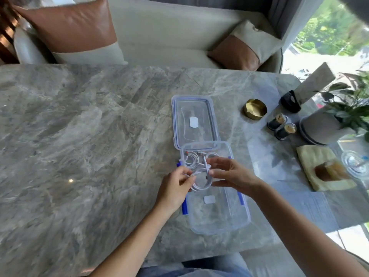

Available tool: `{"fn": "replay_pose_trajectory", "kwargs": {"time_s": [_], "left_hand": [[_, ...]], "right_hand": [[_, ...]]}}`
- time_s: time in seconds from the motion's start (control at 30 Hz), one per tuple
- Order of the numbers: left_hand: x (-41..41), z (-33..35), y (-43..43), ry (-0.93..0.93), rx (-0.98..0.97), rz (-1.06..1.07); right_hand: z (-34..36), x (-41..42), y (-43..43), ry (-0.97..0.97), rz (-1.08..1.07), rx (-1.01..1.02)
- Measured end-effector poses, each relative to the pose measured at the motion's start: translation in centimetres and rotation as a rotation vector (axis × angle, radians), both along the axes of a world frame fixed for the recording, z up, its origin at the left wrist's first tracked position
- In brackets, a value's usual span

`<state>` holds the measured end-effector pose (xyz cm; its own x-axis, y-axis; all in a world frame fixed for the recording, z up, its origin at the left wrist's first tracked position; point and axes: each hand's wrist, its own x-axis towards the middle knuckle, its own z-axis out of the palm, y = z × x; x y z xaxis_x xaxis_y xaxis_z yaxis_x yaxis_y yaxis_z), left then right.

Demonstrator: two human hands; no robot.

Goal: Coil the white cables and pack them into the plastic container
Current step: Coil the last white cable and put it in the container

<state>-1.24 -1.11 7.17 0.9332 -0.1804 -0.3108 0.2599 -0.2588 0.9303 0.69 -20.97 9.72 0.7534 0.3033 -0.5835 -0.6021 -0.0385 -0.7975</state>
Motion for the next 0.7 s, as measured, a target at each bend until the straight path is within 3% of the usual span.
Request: {"fn": "replay_pose_trajectory", "kwargs": {"time_s": [0.13,0.23,0.33,0.4,0.5,0.7], "left_hand": [[-0.1,-0.6,-1.7,-0.093,0.298,-0.018],[0.2,-1.1,-2.5,-0.28,0.674,-0.087],[0.1,-1.9,-2.6,-0.311,0.825,-0.146],[-0.1,-2.6,-2.4,-0.323,0.807,-0.114],[-0.8,-3.1,-2.4,-0.244,0.601,0.014],[-0.7,-3.8,-2.3,-0.088,0.445,0.183]], "right_hand": [[-1.4,0.1,-0.8,-0.021,-0.032,-0.076],[-2.5,0.6,-1.4,-0.012,-0.001,-0.126],[-3.6,1.3,-1.0,-0.007,0.052,-0.163],[-4.5,1.7,-0.6,-0.009,0.082,-0.205],[-6.2,2.0,0.3,-0.024,0.149,-0.257],[-9.1,1.8,1.4,-0.224,0.174,-0.471]]}}
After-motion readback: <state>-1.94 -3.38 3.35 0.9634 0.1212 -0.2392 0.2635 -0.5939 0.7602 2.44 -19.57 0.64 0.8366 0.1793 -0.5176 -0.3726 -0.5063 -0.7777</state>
